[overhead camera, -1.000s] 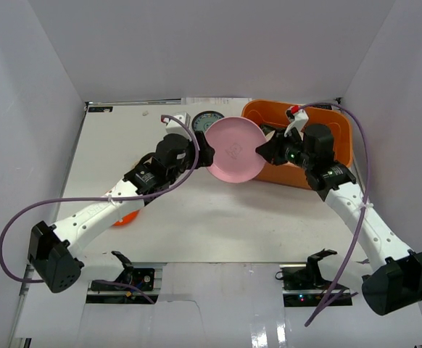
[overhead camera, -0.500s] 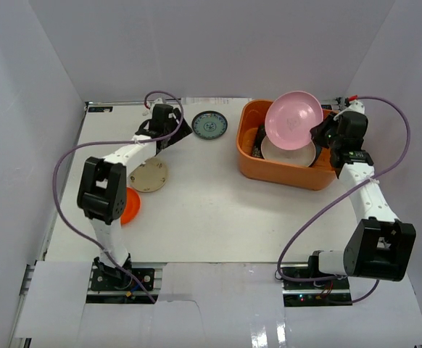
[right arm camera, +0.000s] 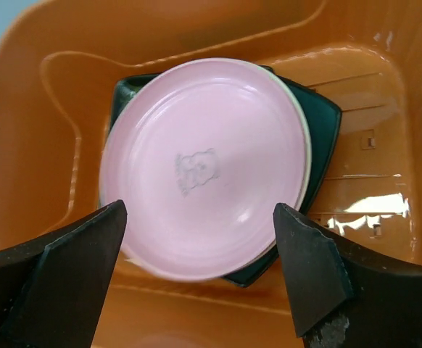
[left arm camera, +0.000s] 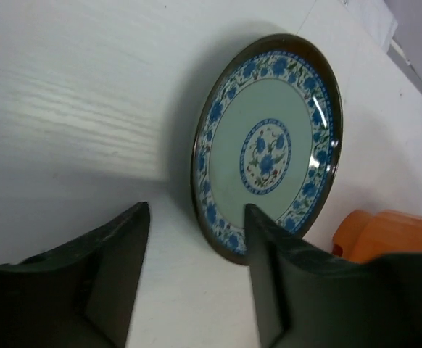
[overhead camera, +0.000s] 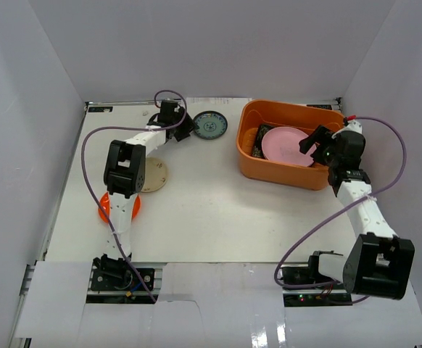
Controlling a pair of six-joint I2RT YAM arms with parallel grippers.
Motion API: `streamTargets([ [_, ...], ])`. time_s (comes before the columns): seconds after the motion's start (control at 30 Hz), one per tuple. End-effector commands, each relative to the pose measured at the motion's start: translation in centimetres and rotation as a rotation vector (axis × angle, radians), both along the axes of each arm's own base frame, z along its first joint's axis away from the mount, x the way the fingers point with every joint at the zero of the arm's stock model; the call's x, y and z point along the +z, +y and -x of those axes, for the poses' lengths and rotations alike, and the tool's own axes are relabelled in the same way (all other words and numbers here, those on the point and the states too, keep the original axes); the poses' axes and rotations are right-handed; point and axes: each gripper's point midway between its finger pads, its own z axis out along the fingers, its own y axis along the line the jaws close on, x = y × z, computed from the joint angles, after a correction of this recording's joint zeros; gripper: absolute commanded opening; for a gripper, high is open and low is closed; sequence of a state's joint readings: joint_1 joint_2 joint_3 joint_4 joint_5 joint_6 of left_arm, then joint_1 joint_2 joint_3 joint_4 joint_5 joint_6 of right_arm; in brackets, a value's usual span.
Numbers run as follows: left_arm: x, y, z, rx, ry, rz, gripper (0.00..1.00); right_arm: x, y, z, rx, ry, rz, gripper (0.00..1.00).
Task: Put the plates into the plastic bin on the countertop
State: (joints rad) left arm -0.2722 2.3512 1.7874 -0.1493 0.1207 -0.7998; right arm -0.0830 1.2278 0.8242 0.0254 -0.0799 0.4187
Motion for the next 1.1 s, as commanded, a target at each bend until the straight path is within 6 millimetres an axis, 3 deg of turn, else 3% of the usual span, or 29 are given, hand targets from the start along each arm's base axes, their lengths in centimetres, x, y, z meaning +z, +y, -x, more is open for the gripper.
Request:
streamTargets([
  [0.0, -1.2, -1.1, -0.4, -0.019, 0.035, 0.038, 0.59, 4.5, 1.4, 0.9, 0.054, -0.178, -0.043, 0.87],
  [0.03, -1.0, -1.2, -1.0, -0.015, 0.025, 0.041, 0.56, 4.6, 2.2, 2.0, 0.081, -0.196, -0.067, 0.87],
  [0.07, -2.3, -1.1, -1.0, -0.009, 0.044, 0.039, 0.54, 4.9, 2.7, 2.5, 0.1, -0.218, -0.073, 0.86],
  [0.2, -3.4, -0.9, -1.2, 0.009, 0.061, 0.031, 0.31, 5.5, 4.6, 4.5, 0.172, -0.246, -0.081, 0.85],
  [0.23, -3.4, -0.8, -1.2, 0.012, 0.058, 0.029, 0.18, 5.9, 5.4, 5.2, 0.205, -0.262, -0.083, 0.85],
  [0.33, -2.4, -0.1, -1.0, 0.027, 0.031, 0.009, 0.0, 6.5, 8.5, 6.8, 0.312, -0.276, -0.093, 0.85],
  [0.37, -2.7, 0.5, -0.4, 0.033, 0.041, 0.0, 0.0, 6.6, 10.2, 7.6, 0.367, -0.277, -0.097, 0.85],
  [0.4, -0.3, 0.6, -0.6, 0.031, -0.006, 0.01, 0.0, 6.6, 11.2, 8.0, 0.398, -0.272, -0.102, 0.85],
  [0.5, 1.4, 1.8, 1.0, 0.025, -0.05, 0.027, 0.0, 6.7, 15.9, 10.0, 0.53, -0.267, -0.144, 0.85],
  [0.53, 5.3, 2.0, 1.3, 0.023, -0.116, 0.052, 0.0, 6.3, 17.1, 10.3, 0.554, -0.256, -0.151, 0.85],
  [0.57, 5.4, 2.6, 2.5, 0.014, -0.12, 0.069, 0.0, 5.9, 19.8, 11.7, 0.626, -0.24, -0.169, 0.85],
  [0.6, 6.7, 2.9, 3.2, 0.015, -0.136, 0.087, 0.0, 5.7, 20.8, 11.9, 0.628, -0.236, -0.168, 0.85],
  [0.63, 11.2, 3.5, 4.1, 0.013, -0.209, 0.113, 0.0, 5.0, 22.2, 11.9, 0.649, -0.217, -0.174, 0.85],
  [0.67, 12.7, 3.6, 5.2, 0.003, -0.237, 0.128, 0.0, 4.7, 24.7, 13.5, 0.711, -0.202, -0.186, 0.84],
  [0.7, 11.9, 4.5, 7.0, 0.026, -0.206, 0.115, 0.0, 4.4, 25.5, 13.4, 0.679, -0.196, -0.194, 0.84],
  [0.73, 16.3, 4.9, 8.7, 0.042, -0.276, 0.161, 0.0, 4.1, 26.7, 13.3, 0.669, -0.207, -0.205, 0.83],
  [0.77, 18.1, 5.0, 9.7, 0.027, -0.329, 0.19, 0.0, 3.9, 28.8, 14.8, 0.704, -0.203, -0.222, 0.81],
  [0.8, 17.8, 5.5, 11.2, 0.038, -0.306, 0.198, 0.0, 3.6, 29.3, 14.6, 0.667, -0.21, -0.22, 0.8],
  [0.83, 18.9, 6.0, 12.2, 0.052, -0.317, 0.2, 0.0, 2.5, 30.5, 14.8, 0.667, -0.183, -0.228, 0.78],
  [0.87, 22.5, 7.4, 14.2, 0.072, -0.384, 0.202, 0.0, 2.3, 31.7, 15.4, 0.689, -0.172, -0.239, 0.73],
  [0.93, 24.0, 10.1, 16.2, 0.151, -0.434, 0.15, 0.0, 1.1, 33.3, 15.4, 0.688, -0.135, -0.255, 0.67],
  [0.97, 24.4, 11.3, 17.5, 0.172, -0.44, 0.097, 0.0, 1.0, 34.2, 15.4, 0.692, -0.139, -0.268, 0.59],
  [1.0, 27.8, 12.3, 19.5, 0.193, -0.529, 0.08, 0.0, -1.0, 34.8, 14.9, 0.676, -0.102, -0.245, 0.55],
  [1.07, 29.8, 14.2, 21.3, 0.249, -0.593, 0.01, 0.0, -1.3, 36.4, 14.1, 0.666, -0.077, -0.266, 0.48],
])
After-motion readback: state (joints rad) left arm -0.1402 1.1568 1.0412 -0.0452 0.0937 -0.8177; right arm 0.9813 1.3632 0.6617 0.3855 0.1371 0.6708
